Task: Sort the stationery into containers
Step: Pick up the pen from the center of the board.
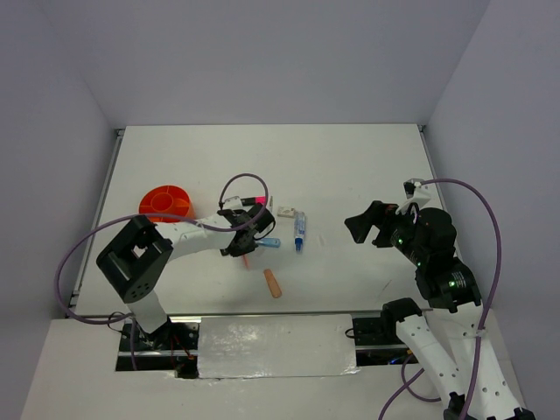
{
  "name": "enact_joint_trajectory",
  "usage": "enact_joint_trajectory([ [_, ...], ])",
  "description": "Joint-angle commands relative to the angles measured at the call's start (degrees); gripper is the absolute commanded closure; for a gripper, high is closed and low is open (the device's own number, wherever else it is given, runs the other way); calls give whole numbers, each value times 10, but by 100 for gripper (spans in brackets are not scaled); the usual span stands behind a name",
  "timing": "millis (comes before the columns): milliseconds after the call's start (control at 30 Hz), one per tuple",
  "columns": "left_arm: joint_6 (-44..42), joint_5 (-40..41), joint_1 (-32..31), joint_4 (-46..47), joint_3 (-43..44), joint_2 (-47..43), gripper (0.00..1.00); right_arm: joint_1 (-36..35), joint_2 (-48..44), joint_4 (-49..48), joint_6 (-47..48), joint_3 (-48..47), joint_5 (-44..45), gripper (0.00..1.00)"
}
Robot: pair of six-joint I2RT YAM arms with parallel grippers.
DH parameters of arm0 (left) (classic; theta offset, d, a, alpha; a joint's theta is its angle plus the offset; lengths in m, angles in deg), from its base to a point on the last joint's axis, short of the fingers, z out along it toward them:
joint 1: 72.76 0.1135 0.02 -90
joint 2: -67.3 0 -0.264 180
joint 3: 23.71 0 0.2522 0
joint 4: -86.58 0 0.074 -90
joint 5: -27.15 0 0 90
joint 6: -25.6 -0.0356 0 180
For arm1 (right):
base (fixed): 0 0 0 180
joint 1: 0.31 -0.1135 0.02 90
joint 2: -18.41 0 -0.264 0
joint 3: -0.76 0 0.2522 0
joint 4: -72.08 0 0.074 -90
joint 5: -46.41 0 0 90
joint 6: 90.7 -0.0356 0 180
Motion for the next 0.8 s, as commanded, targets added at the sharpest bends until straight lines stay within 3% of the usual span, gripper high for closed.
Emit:
enact_joint_trajectory([
  [0,8,-8,-3,11,-17,7,79,-5,2,-28,9,0,-10,0],
  [133,14,-7,-3,6,-26,-5,100,-5,3,-30,9,1,-18,0],
  [467,-30,37,-13,-60,5,-99,100,-12,42,-75,-30,43,-30,0],
  [567,-61,74,-25,-77,12,-178,100,-75,111,-92,-34,48,28,0],
  [633,-113,74,-27,-68,9,-257,100,-140,180,-92,-36,34,84,0],
  [767,-260,12,-26,-19,7,-390,100,-163,278,-127,-48,32,133,3],
])
